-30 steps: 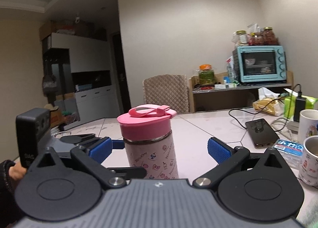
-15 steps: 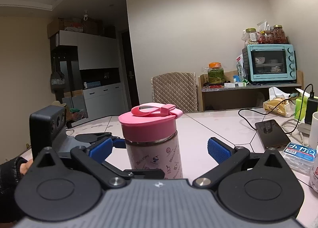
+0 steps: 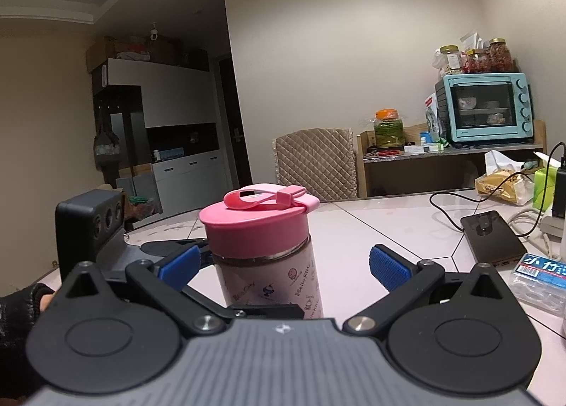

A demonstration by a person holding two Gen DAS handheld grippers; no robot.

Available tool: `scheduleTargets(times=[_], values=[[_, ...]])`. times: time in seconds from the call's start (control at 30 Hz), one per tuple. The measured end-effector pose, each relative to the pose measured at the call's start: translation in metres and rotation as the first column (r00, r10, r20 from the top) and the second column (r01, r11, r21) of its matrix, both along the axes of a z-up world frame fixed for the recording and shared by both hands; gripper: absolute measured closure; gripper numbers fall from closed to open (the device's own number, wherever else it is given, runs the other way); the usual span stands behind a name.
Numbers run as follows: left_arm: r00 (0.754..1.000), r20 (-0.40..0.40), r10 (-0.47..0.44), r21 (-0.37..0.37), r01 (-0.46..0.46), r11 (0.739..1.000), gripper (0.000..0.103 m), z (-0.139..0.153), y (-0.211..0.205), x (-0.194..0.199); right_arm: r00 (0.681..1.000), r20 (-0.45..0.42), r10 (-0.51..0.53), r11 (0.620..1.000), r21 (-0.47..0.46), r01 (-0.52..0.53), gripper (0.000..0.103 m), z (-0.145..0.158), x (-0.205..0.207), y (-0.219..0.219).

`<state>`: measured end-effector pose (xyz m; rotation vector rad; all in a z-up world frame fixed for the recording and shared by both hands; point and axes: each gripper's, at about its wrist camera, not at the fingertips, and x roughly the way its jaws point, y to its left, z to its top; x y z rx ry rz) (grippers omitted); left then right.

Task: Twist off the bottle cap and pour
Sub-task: 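Close the left gripper around the tumbler body below the pink lid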

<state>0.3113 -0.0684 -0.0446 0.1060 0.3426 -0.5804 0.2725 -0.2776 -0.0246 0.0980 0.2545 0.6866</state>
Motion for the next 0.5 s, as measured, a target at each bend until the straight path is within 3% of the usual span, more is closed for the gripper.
scheduleTargets(times=[0.03,0.5], values=[[1.0,0.0,0.001,-0.001,-0.001,1.0,0.013,0.0,0.0002,0.0002,1.0,0.001,0.002,1.0,0.0,-0.002,0.0,0.0,0.0002,0.0003],[1.0,0.003,0.018,0.003,-0.018,1.0,0.013,-0.0001,0.0019,-0.0009,1.0,0.003,0.001,1.0,0.011,-0.001,0.0,0.0009,-0.0011,0.0032]])
